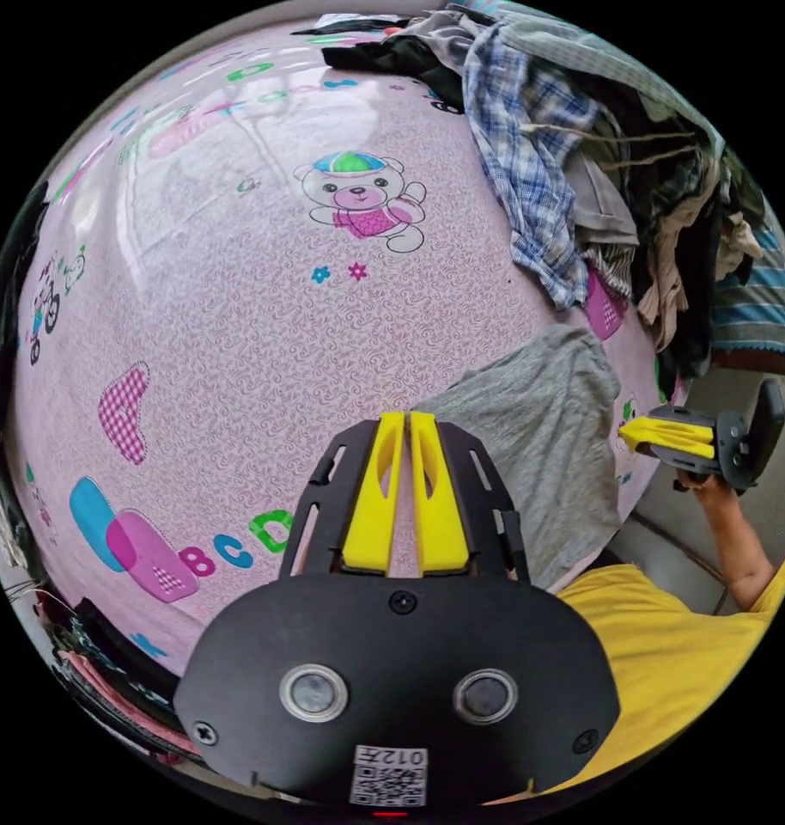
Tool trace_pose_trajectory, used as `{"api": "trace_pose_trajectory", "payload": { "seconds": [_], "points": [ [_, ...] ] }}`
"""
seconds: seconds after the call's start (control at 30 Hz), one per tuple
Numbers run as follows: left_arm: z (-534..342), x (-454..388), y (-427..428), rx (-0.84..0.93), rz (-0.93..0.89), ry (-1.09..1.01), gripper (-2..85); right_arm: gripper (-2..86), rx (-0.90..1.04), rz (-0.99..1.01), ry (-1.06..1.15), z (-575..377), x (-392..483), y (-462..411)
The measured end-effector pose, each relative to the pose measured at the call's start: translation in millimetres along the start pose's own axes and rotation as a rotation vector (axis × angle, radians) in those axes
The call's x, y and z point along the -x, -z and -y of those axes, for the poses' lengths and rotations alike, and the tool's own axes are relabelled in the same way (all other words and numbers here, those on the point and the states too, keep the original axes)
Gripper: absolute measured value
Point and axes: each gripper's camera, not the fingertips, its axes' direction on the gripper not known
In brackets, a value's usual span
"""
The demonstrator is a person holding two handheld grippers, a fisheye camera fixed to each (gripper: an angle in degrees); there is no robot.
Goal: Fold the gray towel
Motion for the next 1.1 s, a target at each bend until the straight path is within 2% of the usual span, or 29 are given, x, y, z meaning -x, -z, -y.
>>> {"api": "trace_pose_trajectory", "payload": {
  "seconds": [0.1,0.2,0.37,0.43,0.5,0.73,0.8,0.87,0.9,0.97,1.0,1.1],
  "points": [
    [16.0,23.7,11.3,-0.026,-0.087,0.077,0.3,0.8,0.010,-0.037,-0.021,-18.1,-4.8,-11.9],
    [25.7,48.1,15.2,-0.022,-0.190,0.121,0.1,0.7,-0.084,-0.045,-0.056,-22.0,-13.5,-10.1],
    [37.0,61.4,19.7,-0.002,-0.182,0.098,0.0,0.7,-0.190,0.003,-0.153,10.1,-49.4,-22.7],
    [40.4,66.5,23.2,-0.003,-0.180,0.103,0.0,0.6,-0.150,0.042,-0.171,21.7,-68.3,-39.1],
    [43.5,74.6,27.6,-0.011,-0.189,0.110,-0.1,0.5,-0.027,-0.021,-0.242,30.4,-89.5,-61.6],
    [47.1,99.0,38.6,-0.026,-0.263,0.142,0.0,0.7,-0.201,-0.094,-0.236,3.6,-89.5,-60.9],
    [47.2,104.9,43.0,-0.028,-0.285,0.139,0.0,0.6,-0.201,-0.030,-0.196,-8.3,-80.5,-70.6],
    [47.1,107.9,46.8,-0.032,-0.289,0.136,0.0,0.6,-0.123,0.055,-0.061,-20.4,-65.8,-97.3],
    [47.3,109.7,49.1,-0.033,-0.291,0.135,0.0,0.6,-0.080,0.042,-0.041,-22.5,-64.4,-107.2],
    [47.5,112.3,52.6,-0.034,-0.294,0.140,0.0,0.6,0.062,-0.150,-0.112,-33.1,-74.9,-143.9],
    [47.4,113.9,55.0,-0.032,-0.299,0.147,0.0,0.6,0.062,-0.189,-0.141,-37.2,-78.6,-147.4],
    [43.2,116.2,67.7,-0.051,-0.289,0.154,0.1,0.9,-0.090,-0.090,-0.120,-60.7,-75.7,-138.7]
  ]
}}
